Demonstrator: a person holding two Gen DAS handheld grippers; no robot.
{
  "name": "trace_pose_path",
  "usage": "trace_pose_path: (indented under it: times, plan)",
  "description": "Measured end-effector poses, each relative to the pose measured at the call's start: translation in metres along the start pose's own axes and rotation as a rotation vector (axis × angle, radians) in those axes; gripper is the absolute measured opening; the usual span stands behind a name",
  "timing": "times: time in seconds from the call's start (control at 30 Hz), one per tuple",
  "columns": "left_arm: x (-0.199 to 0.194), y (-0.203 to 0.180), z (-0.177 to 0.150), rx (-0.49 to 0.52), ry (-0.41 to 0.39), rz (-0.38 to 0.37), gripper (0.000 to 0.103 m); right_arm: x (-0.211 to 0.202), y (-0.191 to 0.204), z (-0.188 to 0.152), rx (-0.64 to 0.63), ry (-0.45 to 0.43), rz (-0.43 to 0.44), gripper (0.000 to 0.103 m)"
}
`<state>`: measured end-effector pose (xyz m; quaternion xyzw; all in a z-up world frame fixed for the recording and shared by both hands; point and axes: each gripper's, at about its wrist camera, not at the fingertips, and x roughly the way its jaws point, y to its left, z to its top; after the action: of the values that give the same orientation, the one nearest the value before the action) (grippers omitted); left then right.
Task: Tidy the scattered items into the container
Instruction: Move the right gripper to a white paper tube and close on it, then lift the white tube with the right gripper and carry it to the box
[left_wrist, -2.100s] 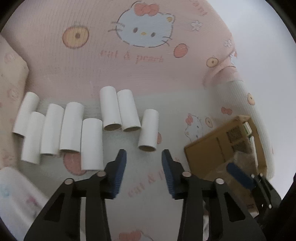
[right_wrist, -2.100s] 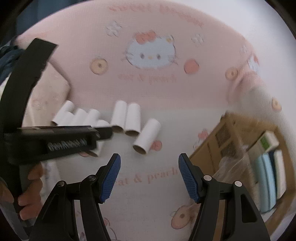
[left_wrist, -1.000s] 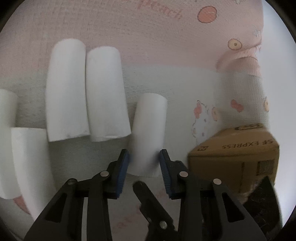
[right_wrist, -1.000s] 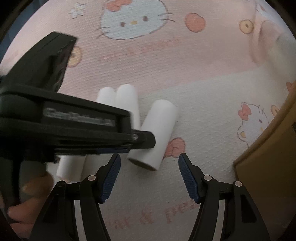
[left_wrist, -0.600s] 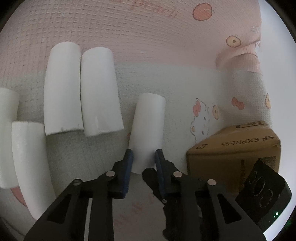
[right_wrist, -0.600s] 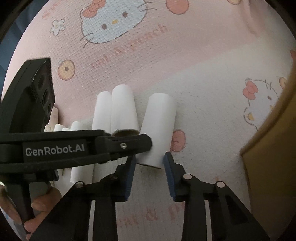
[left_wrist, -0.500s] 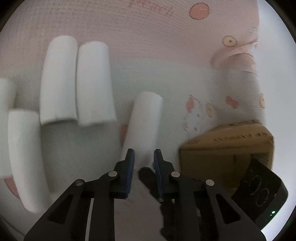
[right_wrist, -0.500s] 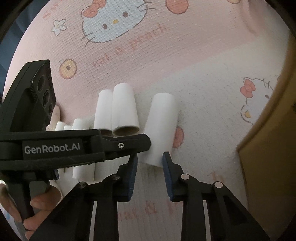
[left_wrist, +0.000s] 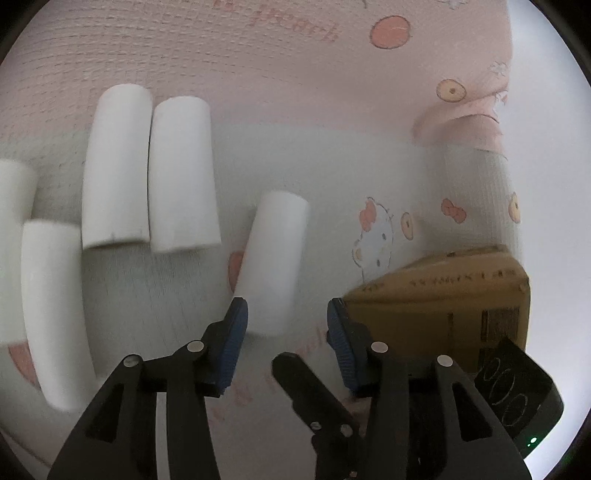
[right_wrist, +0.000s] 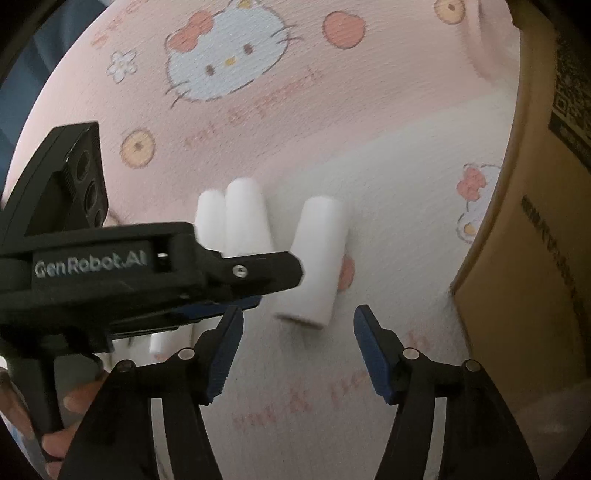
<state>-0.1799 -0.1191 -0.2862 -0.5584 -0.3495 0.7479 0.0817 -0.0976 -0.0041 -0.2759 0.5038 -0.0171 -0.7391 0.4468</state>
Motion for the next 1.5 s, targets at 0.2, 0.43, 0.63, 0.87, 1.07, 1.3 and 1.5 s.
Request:
trace_pose_path:
  times: [0.2,0.43,0.63,0.87,1.07,1.3,1.5]
  plan:
    - [0.018,0.012,0.018,-0.015,0.019,0.013,0.049,0.017,-0.012,0.009,0.022,0.047,0.018,0.060]
    - [0.027,0.015,0.021,-0.018,0.024,0.013,0.042,0.038,-0.020,0.015,0.014,0.119,0.123,0.060]
    - [0.019,0.009,0.018,-0.022,0.009,0.032,0.039,0.036,-0.038,0.014,0.086,0.155,0.193,0.043]
    - [-0.010,-0.010,0.004,0.015,-0.040,0.025,0.039,0.005,-0.040,0.010,0.091,0.154,0.221,0.043]
    - [-0.051,-0.026,-0.021,0.029,-0.087,-0.036,0.039,-0.043,-0.032,0.011,0.060,0.107,0.208,0.043]
    - [-0.096,-0.045,-0.058,0.080,-0.164,-0.050,0.039,-0.073,0.015,0.003,-0.042,0.048,0.189,0.043]
    - [-0.122,-0.050,-0.087,0.108,-0.205,-0.026,0.039,-0.091,0.034,-0.010,-0.101,0.047,0.210,0.043]
